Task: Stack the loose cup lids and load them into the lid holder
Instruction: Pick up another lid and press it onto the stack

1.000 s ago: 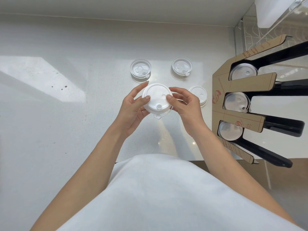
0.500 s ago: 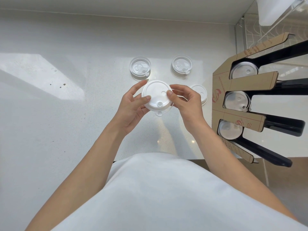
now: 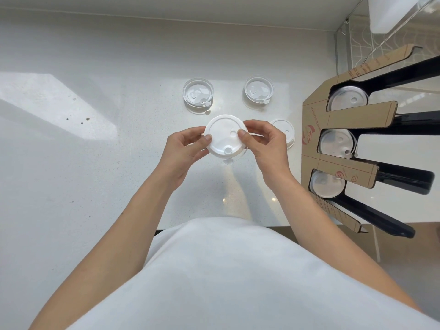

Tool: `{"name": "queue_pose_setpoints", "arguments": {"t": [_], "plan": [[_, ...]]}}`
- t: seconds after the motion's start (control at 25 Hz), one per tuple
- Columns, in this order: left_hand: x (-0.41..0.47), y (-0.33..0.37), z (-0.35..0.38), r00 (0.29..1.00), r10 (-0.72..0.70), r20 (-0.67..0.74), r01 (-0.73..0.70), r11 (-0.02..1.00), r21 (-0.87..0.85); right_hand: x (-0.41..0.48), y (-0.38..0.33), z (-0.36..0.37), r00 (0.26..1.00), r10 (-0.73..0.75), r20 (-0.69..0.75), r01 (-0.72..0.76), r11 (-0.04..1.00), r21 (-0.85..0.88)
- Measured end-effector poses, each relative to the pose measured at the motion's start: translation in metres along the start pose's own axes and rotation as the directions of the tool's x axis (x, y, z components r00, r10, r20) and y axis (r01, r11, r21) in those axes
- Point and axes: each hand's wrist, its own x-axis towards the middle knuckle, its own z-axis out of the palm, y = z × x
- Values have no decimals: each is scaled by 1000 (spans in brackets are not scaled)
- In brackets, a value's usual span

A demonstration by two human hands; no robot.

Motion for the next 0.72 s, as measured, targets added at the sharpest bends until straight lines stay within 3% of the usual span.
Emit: {"name": "queue_pose_setpoints", "arguments": {"t": [0.16,0.28,0.52,0.72], "plan": [[4,-3,-5,996,-1,-90,2,1000,10,16,7,-11,1000,-8,-23,7,998,-62],[5,-5,-8,993,-36,-113,36,999,-5,39,21,-25,992,-37,-124,4,965,-261],[5,-8,-13,987,-61,-151,58,998,-22,77,64,-53,991,0,-131,-92,712,-696],[4,-10,-14,985,-79,-154,77,997,-17,93,81,-69,990,38,-137,-133,591,-796]]}}
